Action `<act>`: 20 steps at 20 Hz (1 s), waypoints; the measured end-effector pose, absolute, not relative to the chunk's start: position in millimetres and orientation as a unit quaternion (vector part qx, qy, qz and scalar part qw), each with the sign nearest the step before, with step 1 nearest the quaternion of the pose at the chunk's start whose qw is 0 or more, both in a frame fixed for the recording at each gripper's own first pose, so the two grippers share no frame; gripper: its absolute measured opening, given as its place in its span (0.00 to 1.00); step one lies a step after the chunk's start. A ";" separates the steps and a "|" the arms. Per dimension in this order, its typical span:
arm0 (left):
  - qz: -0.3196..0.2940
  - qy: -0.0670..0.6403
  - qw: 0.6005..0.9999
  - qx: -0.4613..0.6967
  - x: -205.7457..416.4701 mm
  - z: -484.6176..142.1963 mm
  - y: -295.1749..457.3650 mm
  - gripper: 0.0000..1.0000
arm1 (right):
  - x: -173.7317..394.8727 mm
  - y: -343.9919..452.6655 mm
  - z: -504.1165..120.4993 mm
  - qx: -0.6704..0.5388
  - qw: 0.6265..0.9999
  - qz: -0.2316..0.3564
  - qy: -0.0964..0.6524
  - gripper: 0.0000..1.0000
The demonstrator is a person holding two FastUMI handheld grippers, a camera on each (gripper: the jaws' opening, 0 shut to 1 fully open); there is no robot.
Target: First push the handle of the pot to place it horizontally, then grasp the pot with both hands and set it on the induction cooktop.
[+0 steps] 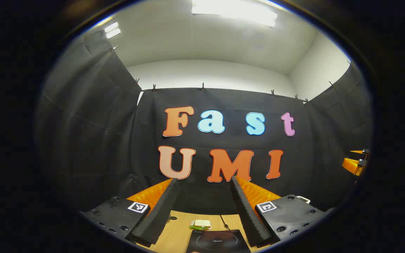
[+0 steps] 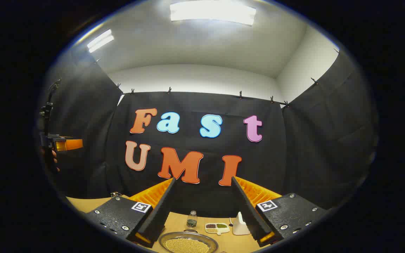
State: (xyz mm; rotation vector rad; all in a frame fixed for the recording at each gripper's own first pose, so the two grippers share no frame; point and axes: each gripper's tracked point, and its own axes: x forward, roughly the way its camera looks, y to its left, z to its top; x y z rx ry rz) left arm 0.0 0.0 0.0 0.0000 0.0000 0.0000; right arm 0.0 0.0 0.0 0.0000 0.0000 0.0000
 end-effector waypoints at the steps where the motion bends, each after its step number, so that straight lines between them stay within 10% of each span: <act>1: -0.002 -0.001 1.000 -0.002 -0.3 0.6 -1.0 0.96 | -0.4 1.1 0.9 0.000 1.000 0.001 -0.001 0.94; 20: 0.000 -0.048 0.999 -0.019 1.4 18.6 -0.3 0.96 | 5.7 10.5 -14.7 -0.004 1.000 0.015 0.012 0.95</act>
